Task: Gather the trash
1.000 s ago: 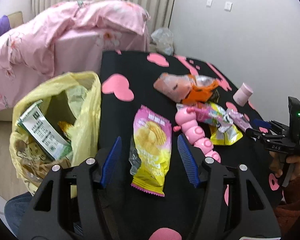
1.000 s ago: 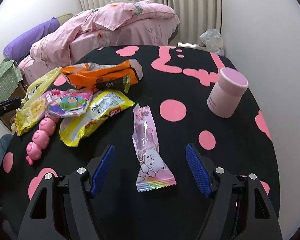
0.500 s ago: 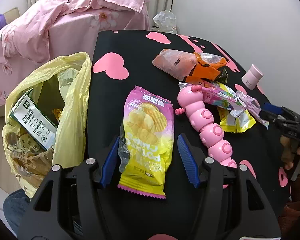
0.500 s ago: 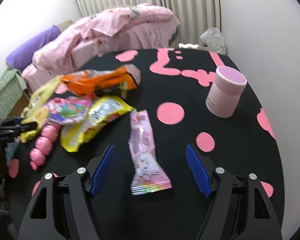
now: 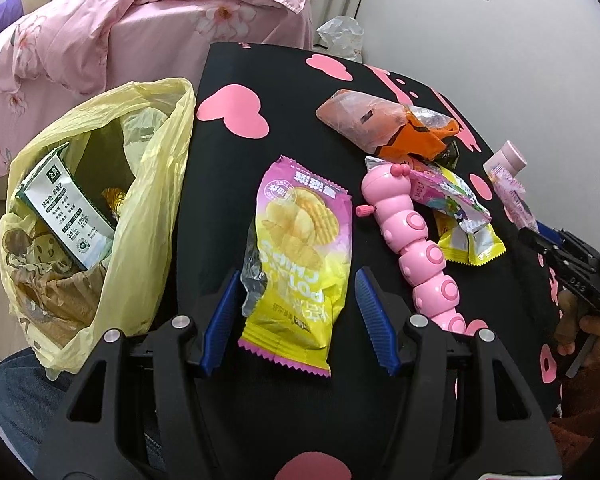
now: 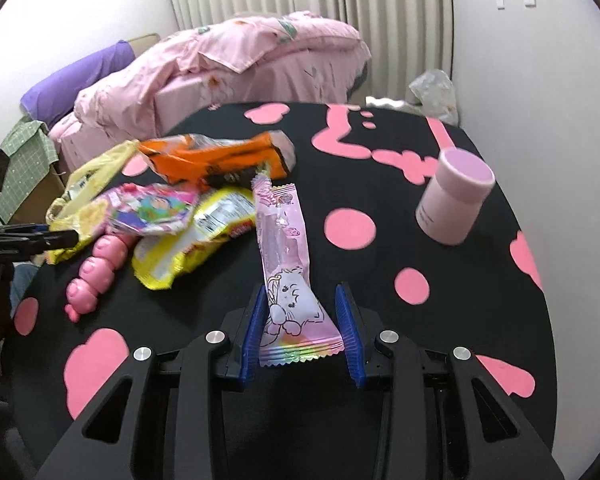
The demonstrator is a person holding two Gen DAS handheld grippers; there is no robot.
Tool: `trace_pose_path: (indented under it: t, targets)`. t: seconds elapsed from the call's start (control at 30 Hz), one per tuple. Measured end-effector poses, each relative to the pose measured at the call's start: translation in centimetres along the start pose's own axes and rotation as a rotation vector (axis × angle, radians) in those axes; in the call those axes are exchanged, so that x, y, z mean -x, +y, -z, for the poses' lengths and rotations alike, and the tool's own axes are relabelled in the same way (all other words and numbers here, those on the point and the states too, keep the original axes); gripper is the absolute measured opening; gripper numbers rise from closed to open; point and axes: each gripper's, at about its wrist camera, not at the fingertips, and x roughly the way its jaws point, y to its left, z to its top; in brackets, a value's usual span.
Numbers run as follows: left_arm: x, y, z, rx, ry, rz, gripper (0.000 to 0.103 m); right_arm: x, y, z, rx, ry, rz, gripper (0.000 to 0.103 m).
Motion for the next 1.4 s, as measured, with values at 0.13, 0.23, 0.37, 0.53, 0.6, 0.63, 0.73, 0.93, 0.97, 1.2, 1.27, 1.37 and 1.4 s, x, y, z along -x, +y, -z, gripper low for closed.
trace_pose_path:
  t: [0.13,0.23,0.37,0.53,0.6,0.63,0.73,0.93,0.97,1.2,1.27,1.37,1.4]
  targets:
    - [0.3,0.3,0.2,0.021,-0.002,0.018,0.045,0.0,0.7,-0.2,0.016,-0.005,-0.015,0.034]
    - [0.5,1.2,0.4,0.084,0.004,0.092,0.018,0.5,1.2,-0.4,0.021,-0.013,-0.022,0.034]
    - [2.6,1.4,0.6,0.081,-0.090,0.077,0.011,1.6,2.1,-1.1,0.037,-0.046,-0.025,0.034]
    - [5.9,1.0,0.1,0.034,-0.206,0.064,0.009,3.1,3.4,-2.4,0.064,-0.094,-0.027,0.034]
    - [7.0,0.7,0.0,0.015,-0.238,0.060,0.009,3.7,4.3,-3.1,0.084,-0.112,-0.027,0.034]
    - [7.3,0.7,0.0,0.009,-0.246,0.058,0.009,3.8,4.5,-3.3,0.089,-0.115,-0.028,0.034]
    - [8.3,0.8,0.3,0.002,-0.270,0.041,0.009,4.4,5.8,-3.8,0.115,-0.128,-0.036,0.034]
    - [9.7,3.0,0.7,0.051,-0.311,-0.023,0.009,4.9,7.8,-4.7,0.162,-0.140,-0.049,0.034]
    - [9.9,3.7,0.7,0.069,-0.317,-0.037,0.009,4.9,8.3,-5.1,0.172,-0.142,-0.057,0.034]
    - [11.6,9.7,0.6,0.211,-0.361,-0.135,0.008,3.8,12.2,-8.4,0.241,-0.153,-0.131,0.034]
    - [12.2,11.2,0.6,0.240,-0.381,-0.166,0.009,2.8,13.6,-9.8,0.254,-0.147,-0.170,0.034]
    - [12.8,13.3,0.8,0.282,-0.406,-0.227,0.009,0.9,16.1,-11.8,0.263,-0.129,-0.239,0.034]
    - [12.9,13.9,1.0,0.298,-0.408,-0.234,0.009,0.2,17.3,-12.4,0.275,-0.125,-0.258,0.034]
